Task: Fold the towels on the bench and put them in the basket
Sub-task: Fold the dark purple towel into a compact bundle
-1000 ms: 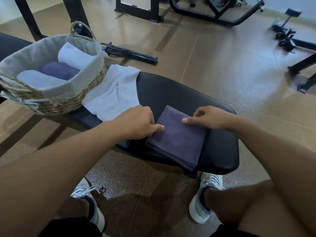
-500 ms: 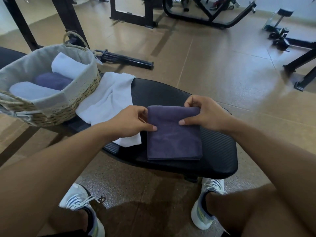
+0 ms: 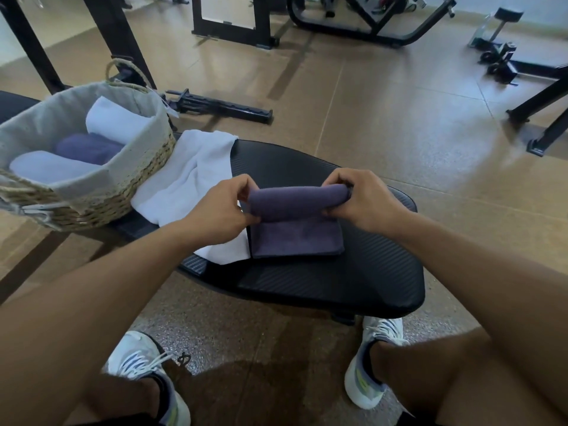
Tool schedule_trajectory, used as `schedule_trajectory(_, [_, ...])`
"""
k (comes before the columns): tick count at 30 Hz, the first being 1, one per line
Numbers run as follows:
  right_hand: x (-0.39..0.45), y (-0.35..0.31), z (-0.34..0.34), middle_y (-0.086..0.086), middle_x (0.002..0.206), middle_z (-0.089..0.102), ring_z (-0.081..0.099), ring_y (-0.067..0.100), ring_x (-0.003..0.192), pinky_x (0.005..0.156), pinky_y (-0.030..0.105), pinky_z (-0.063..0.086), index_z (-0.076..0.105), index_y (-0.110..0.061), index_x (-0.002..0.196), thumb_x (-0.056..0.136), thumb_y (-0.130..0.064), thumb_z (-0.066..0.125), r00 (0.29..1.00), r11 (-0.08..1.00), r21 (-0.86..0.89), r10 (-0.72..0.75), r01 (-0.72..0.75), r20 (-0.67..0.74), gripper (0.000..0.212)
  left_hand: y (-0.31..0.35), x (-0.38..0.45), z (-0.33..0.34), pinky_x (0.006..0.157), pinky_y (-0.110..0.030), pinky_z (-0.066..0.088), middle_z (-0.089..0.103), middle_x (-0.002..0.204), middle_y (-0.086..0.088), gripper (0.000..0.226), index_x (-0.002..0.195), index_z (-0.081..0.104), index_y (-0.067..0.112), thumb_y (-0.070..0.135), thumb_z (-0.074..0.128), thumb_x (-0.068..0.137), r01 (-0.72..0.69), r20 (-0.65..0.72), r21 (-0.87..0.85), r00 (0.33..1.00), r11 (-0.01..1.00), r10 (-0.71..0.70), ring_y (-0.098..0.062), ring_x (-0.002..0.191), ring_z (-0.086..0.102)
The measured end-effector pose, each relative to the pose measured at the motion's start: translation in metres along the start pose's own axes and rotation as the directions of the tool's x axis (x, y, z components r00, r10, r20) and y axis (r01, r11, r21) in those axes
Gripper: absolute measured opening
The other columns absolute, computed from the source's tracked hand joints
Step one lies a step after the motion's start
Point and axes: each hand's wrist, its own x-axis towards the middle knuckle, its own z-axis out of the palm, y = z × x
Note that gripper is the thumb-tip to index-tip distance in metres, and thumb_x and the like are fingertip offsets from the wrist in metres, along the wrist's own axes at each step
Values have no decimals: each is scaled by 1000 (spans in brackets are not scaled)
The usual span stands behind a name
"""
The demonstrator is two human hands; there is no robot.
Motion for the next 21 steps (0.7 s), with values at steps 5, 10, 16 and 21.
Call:
schedule_trajectory(5, [-3, 2, -1, -7, 96, 74, 70, 13, 90, 82, 46, 58, 65, -26, 85, 66, -9, 85, 987, 999, -24, -21, 26, 160, 32, -3, -3, -2, 81, -44, 58, 72, 96, 4, 36, 80, 57, 26, -6, 74, 79, -4, 67, 43, 998, 999, 1, -16, 87, 66])
schedule_trajectory(10, [-9, 1, -12, -9, 117, 67, 63, 14, 108, 96, 42, 50, 62, -32, 95, 63, -27, 93, 946, 988, -150, 9, 42, 323, 44, 0, -4, -7, 90, -38, 53, 73, 100, 12, 37, 79, 63, 29, -8, 59, 80, -33, 131, 122, 991, 992, 17, -9, 98, 64])
schedule_trajectory(16, [-16, -5, -19, -20, 133, 55, 54, 6, 123, 105, 37, 47, 68, -41, 93, 61, -75, 76, 916, 990, -138, 57, -1, 398, 48, 11, -7, -5, 83, -15, 43, 73, 103, 10, 17, 90, 74, 22, 21, 58, 97, 68, 64, 2, 996, 998, -68, -10, 103, 64])
schedule_trajectory(21, [-15, -7, -12, -15, 128, 61, 55, 3, 120, 107, 36, 44, 69, -35, 86, 71, -60, 80, 947, 988, -151, 13, 37, 320, 31, 10, -14, 13, 100, -22, 36, 60, 134, 6, 49, 136, 57, 23, 52, 53, 97, -89, 217, 256, 976, 963, 32, -11, 123, 52])
